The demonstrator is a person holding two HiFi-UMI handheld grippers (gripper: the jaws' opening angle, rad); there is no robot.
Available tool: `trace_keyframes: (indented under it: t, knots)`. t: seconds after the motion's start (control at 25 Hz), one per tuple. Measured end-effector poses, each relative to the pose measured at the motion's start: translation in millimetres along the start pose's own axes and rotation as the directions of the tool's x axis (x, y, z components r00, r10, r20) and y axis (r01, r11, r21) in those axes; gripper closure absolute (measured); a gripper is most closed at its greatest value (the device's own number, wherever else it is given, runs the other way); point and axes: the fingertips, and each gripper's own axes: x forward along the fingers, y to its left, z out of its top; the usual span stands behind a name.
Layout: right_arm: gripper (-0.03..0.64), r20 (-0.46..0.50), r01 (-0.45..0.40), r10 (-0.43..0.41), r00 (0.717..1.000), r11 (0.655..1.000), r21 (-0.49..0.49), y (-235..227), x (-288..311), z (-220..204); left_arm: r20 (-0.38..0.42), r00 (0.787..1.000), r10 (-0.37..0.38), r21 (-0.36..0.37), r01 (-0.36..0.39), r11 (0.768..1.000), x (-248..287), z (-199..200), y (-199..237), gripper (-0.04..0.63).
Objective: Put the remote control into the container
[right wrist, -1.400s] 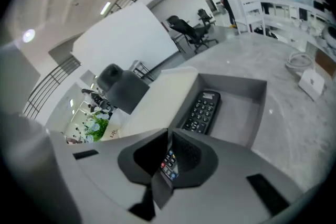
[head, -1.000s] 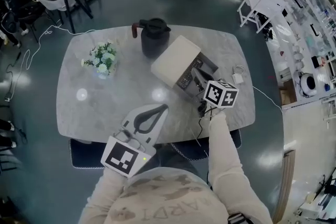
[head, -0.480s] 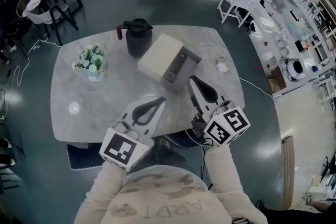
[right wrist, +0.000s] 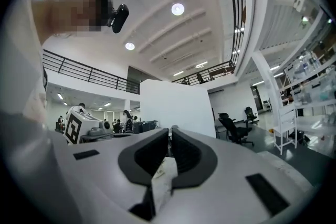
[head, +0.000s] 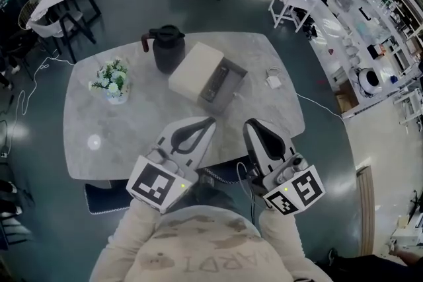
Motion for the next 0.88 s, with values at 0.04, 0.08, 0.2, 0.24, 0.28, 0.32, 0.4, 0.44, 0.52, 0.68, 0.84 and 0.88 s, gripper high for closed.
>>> trace_keyframes:
  t: [0.04, 0.08, 0.2, 0.24, 0.28, 0.32, 0.4, 0.44, 0.52, 0.68, 0.84, 0.88]
  knots:
    - [0.588, 0.005, 0.001, -0.001, 1.0, 1.0, -0.011, 1.6, -2.3, 2.3, 0.004, 1.0, -0.005, 0.002, 0.005, 1.0, 1.7, 2.0, -2.2, 0.583]
    - [0.588, 0.009, 0.001, -0.001, 1.0, 1.0, -0.019, 2.9, -4.1, 4.1, 0.008, 1.0, -0.01, 0.004, 0.01, 1.0, 3.5, 3.9, -4.5, 0.583]
    - [0.588, 0.027, -0.003, 0.003, 1.0, 1.0, -0.021, 3.9, -5.5, 6.8, 0.017, 1.0, -0.026, 0.013, 0.026, 1.0, 8.7, 8.1, -10.5, 0.583]
    - [0.588, 0.032, -0.004, 0.004, 0.999, 1.0, -0.017, 3.3, -5.2, 7.2, 0.017, 0.999, -0.031, 0.016, 0.03, 0.999, 10.1, 9.0, -12.2, 0.583]
    - [0.588, 0.035, -0.004, 0.005, 0.999, 1.0, -0.013, 2.7, -4.7, 7.5, 0.017, 0.999, -0.035, 0.019, 0.034, 0.999, 11.3, 9.7, -13.8, 0.583]
    - [0.588, 0.038, -0.005, 0.006, 0.999, 1.0, -0.01, 2.0, -4.1, 7.7, 0.016, 0.999, -0.038, 0.021, 0.037, 0.999, 12.3, 10.4, -14.9, 0.583]
    - [0.588, 0.039, -0.01, 0.01, 0.999, 1.0, -0.008, 1.2, -2.6, 7.4, 0.015, 0.999, -0.039, 0.022, 0.039, 0.999, 14.2, 11.1, -16.0, 0.583]
    - [0.588, 0.039, -0.013, 0.013, 0.999, 1.0, -0.01, 0.9, -1.5, 7.0, 0.015, 0.999, -0.038, 0.022, 0.038, 0.999, 15.0, 11.4, -16.0, 0.583]
    - [0.588, 0.035, -0.019, 0.02, 0.999, 1.0, -0.019, 0.9, 0.9, 6.1, 0.017, 0.999, -0.035, 0.023, 0.035, 0.999, 16.0, 12.7, -15.4, 0.583]
    - [0.588, 0.033, -0.029, 0.03, 0.999, 0.999, -0.02, 0.1, 5.3, 5.7, 0.021, 0.999, -0.03, 0.027, 0.029, 0.999, 16.1, 15.4, -13.2, 0.583]
    - [0.588, 0.029, -0.037, 0.037, 0.999, 0.999, -0.019, -1.2, 9.1, 4.4, 0.021, 1.0, -0.022, 0.024, 0.022, 0.999, 16.2, 16.0, -10.2, 0.583]
    - [0.588, 0.027, -0.038, 0.038, 0.999, 0.999, -0.02, -1.1, 9.6, 3.8, 0.022, 1.0, -0.021, 0.025, 0.021, 0.999, 16.0, 16.1, -9.9, 0.583]
